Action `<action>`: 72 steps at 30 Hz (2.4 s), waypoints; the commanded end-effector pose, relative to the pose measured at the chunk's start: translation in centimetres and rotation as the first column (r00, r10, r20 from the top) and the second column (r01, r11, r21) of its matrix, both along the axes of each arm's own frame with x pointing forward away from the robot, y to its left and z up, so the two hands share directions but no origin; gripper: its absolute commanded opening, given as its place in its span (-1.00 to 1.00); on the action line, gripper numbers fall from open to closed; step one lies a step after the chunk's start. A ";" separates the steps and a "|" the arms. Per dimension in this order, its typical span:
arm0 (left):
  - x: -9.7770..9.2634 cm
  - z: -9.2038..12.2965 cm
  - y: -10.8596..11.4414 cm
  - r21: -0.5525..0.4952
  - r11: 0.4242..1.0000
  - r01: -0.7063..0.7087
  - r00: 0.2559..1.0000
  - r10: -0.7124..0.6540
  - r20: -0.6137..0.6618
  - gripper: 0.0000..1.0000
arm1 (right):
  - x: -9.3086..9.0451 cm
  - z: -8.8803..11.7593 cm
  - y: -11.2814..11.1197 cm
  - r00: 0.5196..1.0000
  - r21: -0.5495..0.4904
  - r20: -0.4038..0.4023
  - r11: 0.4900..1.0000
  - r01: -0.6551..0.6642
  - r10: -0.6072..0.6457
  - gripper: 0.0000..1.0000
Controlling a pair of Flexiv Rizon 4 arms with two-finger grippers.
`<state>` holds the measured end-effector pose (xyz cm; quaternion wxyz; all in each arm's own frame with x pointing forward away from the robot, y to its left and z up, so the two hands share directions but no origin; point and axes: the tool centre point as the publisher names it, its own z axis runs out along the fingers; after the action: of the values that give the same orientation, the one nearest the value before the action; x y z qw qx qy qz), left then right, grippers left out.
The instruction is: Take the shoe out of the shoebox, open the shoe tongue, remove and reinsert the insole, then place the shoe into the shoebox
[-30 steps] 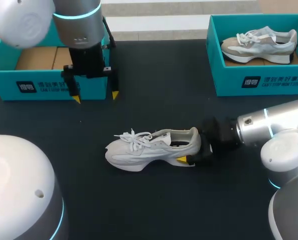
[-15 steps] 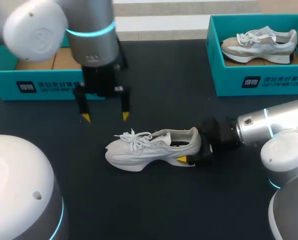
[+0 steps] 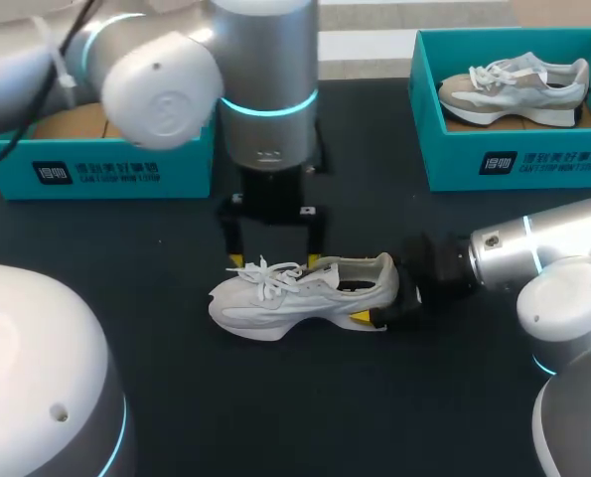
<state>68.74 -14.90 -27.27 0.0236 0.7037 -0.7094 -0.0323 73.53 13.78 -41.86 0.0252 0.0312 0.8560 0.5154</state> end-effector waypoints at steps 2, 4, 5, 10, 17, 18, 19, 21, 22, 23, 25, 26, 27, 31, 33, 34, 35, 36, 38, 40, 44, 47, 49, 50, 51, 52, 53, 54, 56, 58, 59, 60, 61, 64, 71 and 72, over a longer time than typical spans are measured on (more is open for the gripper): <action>0.0 -0.2 -1.5 0.024 1.000 0.002 1.000 -0.002 0.000 1.00 | 0.1 -0.5 0.3 1.000 -0.002 0.000 1.000 0.003 -0.003 -1.00; 0.0 -0.2 -1.5 0.024 1.000 0.002 1.000 -0.002 0.000 1.00 | 0.1 -0.5 0.3 1.000 -0.002 0.000 1.000 0.003 -0.003 -1.00; 0.0 -0.2 -1.5 0.024 1.000 0.002 1.000 -0.002 0.000 1.00 | 0.1 -0.5 0.3 1.000 -0.002 0.000 1.000 0.003 -0.003 -1.00; 0.0 -0.2 -1.5 0.024 1.000 0.002 1.000 -0.002 0.000 1.00 | 0.1 -0.5 0.3 1.000 -0.002 0.000 1.000 0.003 -0.003 -1.00; 0.6 -0.3 -2.8 0.024 0.999 0.023 1.000 -0.024 0.006 1.00 | 0.1 -0.5 0.3 1.000 -0.002 0.000 1.000 0.003 -0.003 -1.00; 0.8 -0.2 -3.2 0.024 0.999 0.029 0.999 -0.029 0.019 1.00 | 0.1 -0.5 0.3 1.000 -0.002 0.000 1.000 0.003 -0.003 -1.00; 1.0 -0.3 -3.6 0.027 0.999 0.030 0.999 -0.031 0.019 1.00 | 0.1 -0.5 0.3 1.000 -0.002 0.000 1.000 0.003 -0.003 -1.00; 1.3 -0.3 -4.1 0.022 0.999 0.040 0.999 -0.041 0.022 1.00 | 0.1 -0.5 0.3 1.000 -0.002 0.000 1.000 0.003 -0.003 -1.00; 1.4 -0.3 -4.3 0.020 0.999 0.042 0.999 -0.043 0.023 1.00 | 0.1 -0.5 0.3 1.000 -0.002 0.000 1.000 0.003 -0.003 -1.00; 1.7 -0.5 -4.6 0.021 0.999 0.043 0.999 -0.044 0.024 1.00 | 0.1 -0.5 0.3 1.000 -0.002 0.000 1.000 0.003 -0.003 -1.00; 2.0 -0.8 -4.9 0.028 0.998 0.052 0.998 -0.052 0.027 1.00 | 0.1 -0.5 0.3 1.000 -0.002 0.000 1.000 0.003 -0.003 -1.00; 2.2 -1.0 -5.1 0.037 0.998 0.056 0.998 -0.057 0.029 1.00 | 0.1 -0.5 0.3 1.000 -0.002 0.000 1.000 0.003 -0.003 -1.00; 2.3 -1.3 -5.3 0.047 0.997 0.058 0.998 -0.059 0.033 1.00 | 0.1 -0.5 0.3 1.000 -0.002 0.000 1.000 0.003 -0.003 -1.00; 2.7 -2.5 -6.0 0.072 0.996 0.050 0.998 -0.052 0.030 1.00 | 0.1 -0.5 0.3 1.000 -0.002 0.000 1.000 0.003 -0.003 -1.00; 2.7 -3.3 -6.1 0.083 0.995 0.047 0.998 -0.049 0.032 1.00 | 0.1 -0.5 0.3 1.000 -0.002 0.000 1.000 0.003 -0.003 -1.00; 2.8 -3.6 -6.2 0.084 0.996 0.043 0.998 -0.046 0.032 1.00 | 0.1 -0.5 0.3 1.000 -0.002 0.000 1.000 0.003 -0.003 -1.00; 2.8 -3.9 -6.3 0.094 0.995 0.040 0.998 -0.044 0.037 1.00 | 0.1 -0.5 0.3 1.000 -0.002 0.000 1.000 0.003 -0.003 -1.00; 2.9 -4.4 -6.5 0.108 0.993 0.035 0.998 -0.041 0.049 1.00 | 0.1 -0.5 0.3 1.000 -0.002 0.000 1.000 0.003 -0.003 -1.00; 3.0 -4.8 -6.7 0.102 0.994 0.041 0.998 -0.045 0.038 1.00 | 0.1 -0.5 0.3 1.000 -0.002 0.000 1.000 0.003 -0.003 -1.00; 3.1 -5.4 -6.9 0.108 0.994 0.035 0.999 -0.039 0.037 1.00 | 0.1 -0.5 0.3 1.000 -0.002 0.000 1.000 0.003 -0.003 -1.00; 3.4 -6.3 -7.2 0.127 0.992 0.024 0.999 -0.029 0.044 1.00 | 0.1 -0.5 0.3 1.000 -0.002 0.000 1.000 0.003 -0.003 -1.00; 3.6 -6.8 -7.2 0.138 0.990 0.018 0.999 -0.023 0.042 1.00 | 0.1 -0.5 0.3 1.000 -0.002 0.000 1.000 0.003 -0.003 -1.00; 3.8 -7.2 -7.2 0.155 0.988 0.016 0.999 -0.021 0.036 1.00 | 0.1 -0.5 0.3 1.000 -0.002 0.000 1.000 0.003 -0.003 -1.00; 3.8 -7.4 -7.1 0.162 0.987 0.017 0.999 -0.023 0.033 1.00 | 0.1 -0.5 0.3 1.000 -0.002 0.000 1.000 0.003 -0.003 -1.00; 3.9 -7.6 -7.1 0.167 0.986 0.018 0.999 -0.024 0.032 1.00 | 0.1 -0.5 0.3 1.000 -0.002 0.000 1.000 0.003 -0.003 -1.00; 3.9 -7.8 -7.1 0.177 0.984 0.020 0.999 -0.025 0.028 1.00 | 0.1 -0.5 0.3 1.000 -0.002 0.000 1.000 0.003 -0.003 -1.00; 3.9 -8.1 -7.0 0.185 0.982 0.021 0.999 -0.027 0.029 1.00 | 0.1 -0.5 0.3 1.000 -0.002 0.000 1.000 0.003 -0.003 -1.00; 3.9 -8.2 -7.0 0.191 0.981 0.022 0.999 -0.028 0.028 1.00 | 0.1 -0.5 0.3 1.000 -0.002 0.000 1.000 0.003 -0.003 -1.00; 3.8 -8.6 -6.8 0.202 0.979 0.028 0.999 -0.032 0.016 1.00 | 0.1 -0.5 0.3 1.000 -0.002 0.000 1.000 0.003 -0.003 -1.00; 3.6 -8.9 -6.7 0.211 0.977 0.032 0.999 -0.035 0.011 1.00 | 0.1 -0.5 0.3 1.000 -0.002 0.000 1.000 0.003 -0.003 -1.00; 3.5 -9.0 -6.6 0.220 0.975 0.033 0.999 -0.037 0.011 1.00 | 0.1 -0.5 0.3 1.000 -0.002 0.000 1.000 0.003 -0.003 -1.00; 3.4 -9.2 -6.5 0.226 0.974 0.033 0.999 -0.036 0.009 1.00 | 0.1 -0.5 0.3 1.000 -0.002 0.000 1.000 0.003 -0.003 -1.00; 3.3 -9.3 -6.3 0.239 0.971 0.031 0.999 -0.034 0.009 1.00 | 0.1 -0.5 0.3 1.000 -0.002 0.000 1.000 0.003 -0.003 -1.00; 3.1 -9.6 -5.7 0.263 0.964 0.022 1.000 -0.027 0.014 1.00 | 0.1 -0.5 0.3 1.000 -0.002 0.000 1.000 0.003 -0.003 -1.00; 2.8 -8.8 -3.5 0.314 0.949 -0.014 1.000 0.012 0.010 1.00 | 0.1 -0.5 0.3 1.000 -0.002 0.000 1.000 0.003 -0.003 -1.00; 2.7 -8.6 -3.0 0.317 0.948 -0.022 1.000 0.019 0.012 1.00 | 0.1 -0.5 0.3 1.000 -0.002 0.000 1.000 0.003 -0.003 -1.00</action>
<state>71.52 -18.62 -36.57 -0.0937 0.7038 -0.6888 -0.1467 73.53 13.78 -41.86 0.0252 0.0312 0.8560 0.5154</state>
